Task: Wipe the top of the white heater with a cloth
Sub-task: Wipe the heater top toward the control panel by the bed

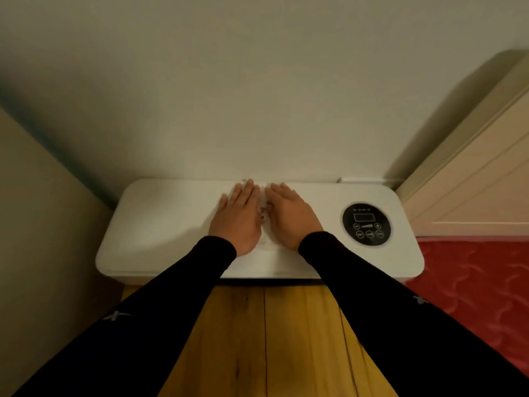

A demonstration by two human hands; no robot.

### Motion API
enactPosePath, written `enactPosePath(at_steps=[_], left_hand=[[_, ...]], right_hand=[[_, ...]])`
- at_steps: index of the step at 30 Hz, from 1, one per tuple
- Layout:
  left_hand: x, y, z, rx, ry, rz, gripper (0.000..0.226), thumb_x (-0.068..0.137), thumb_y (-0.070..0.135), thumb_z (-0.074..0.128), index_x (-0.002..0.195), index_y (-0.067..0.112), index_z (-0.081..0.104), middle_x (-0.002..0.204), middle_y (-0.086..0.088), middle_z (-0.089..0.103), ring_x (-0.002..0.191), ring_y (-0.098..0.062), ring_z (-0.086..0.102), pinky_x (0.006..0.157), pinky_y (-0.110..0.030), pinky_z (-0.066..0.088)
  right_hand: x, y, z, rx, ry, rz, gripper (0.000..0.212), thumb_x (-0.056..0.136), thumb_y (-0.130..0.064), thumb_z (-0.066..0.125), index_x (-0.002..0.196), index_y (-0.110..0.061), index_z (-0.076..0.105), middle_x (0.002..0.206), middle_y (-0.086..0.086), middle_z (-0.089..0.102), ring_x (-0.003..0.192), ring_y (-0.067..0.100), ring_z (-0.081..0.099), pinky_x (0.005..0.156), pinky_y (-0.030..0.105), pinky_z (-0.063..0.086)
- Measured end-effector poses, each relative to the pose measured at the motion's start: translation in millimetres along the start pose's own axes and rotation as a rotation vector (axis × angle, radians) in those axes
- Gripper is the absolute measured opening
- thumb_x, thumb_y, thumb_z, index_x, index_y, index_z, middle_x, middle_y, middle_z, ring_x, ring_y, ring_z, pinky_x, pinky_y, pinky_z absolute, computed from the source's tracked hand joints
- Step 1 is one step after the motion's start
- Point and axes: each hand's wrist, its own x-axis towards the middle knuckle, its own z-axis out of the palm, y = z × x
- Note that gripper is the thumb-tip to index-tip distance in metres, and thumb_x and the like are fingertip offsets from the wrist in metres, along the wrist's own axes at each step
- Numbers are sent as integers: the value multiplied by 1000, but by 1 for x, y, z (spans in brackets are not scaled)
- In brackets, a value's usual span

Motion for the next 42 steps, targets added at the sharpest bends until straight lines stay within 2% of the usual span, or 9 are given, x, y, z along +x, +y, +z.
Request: enactPosePath(at_steps=[5,9,14,18,20,23,26,32,42], left_hand=[[5,0,7,34,71,1,58,103,24,25,158,14,9,168,-1,-1,153,-21,-4,123,-47,0],[5,2,11,20,108,15,61,99,19,30,157,10,14,167,-5,2,154,-22,-2,124,-45,2],[0,4,14,-47,140,81,60,96,12,32,155,7,21,166,-9,10,153,-22,4,124,-41,5],[-5,1,17,-55,115,120,60,97,14,35,155,10,22,166,-9,9,153,-22,5,124,-42,6],[-11,-1,21,-32,119,127,61,98,16,34,157,11,19,167,-9,8,153,-22,5,124,-42,7],[-32,2,27,2,128,124,60,100,19,31,158,14,15,167,-6,7,153,-21,6,124,-42,8],[-59,10,31,9,118,136,58,101,24,31,158,20,17,167,-3,7,153,-22,7,124,-42,10],[-101,23,35,69,85,125,53,104,28,25,155,17,22,167,-8,8,152,-25,13,122,-43,16],[-103,37,37,109,36,100,62,101,28,29,158,15,10,167,-7,2,153,-24,5,124,-42,9]], right_hand=[[7,-2,22,-55,151,-41,31,93,-16,46,116,-10,66,110,6,68,115,33,57,89,39,49],[10,-1,26,-127,224,-64,24,90,-14,49,103,-11,68,97,7,66,86,31,61,70,34,44],[4,-5,30,-270,254,-25,12,85,-12,53,84,-12,65,80,0,56,74,25,60,61,31,41],[-5,-7,34,-297,208,-38,19,92,-11,48,101,-10,64,99,6,61,90,23,56,73,29,37],[-13,-9,38,-279,165,-67,33,93,-14,47,122,-8,60,121,12,60,115,28,55,93,33,43],[-34,-13,42,-261,54,-19,53,96,-19,47,147,-5,39,150,18,42,140,36,35,116,45,27],[-63,-19,44,-290,16,8,61,97,-25,49,152,-5,30,155,16,35,144,35,30,119,45,25],[-113,-31,44,-348,28,87,51,97,-25,46,143,-3,41,149,18,40,137,37,35,113,46,32],[-116,-26,43,-293,16,132,58,100,-29,41,150,-3,33,157,19,30,146,38,25,119,48,22]])
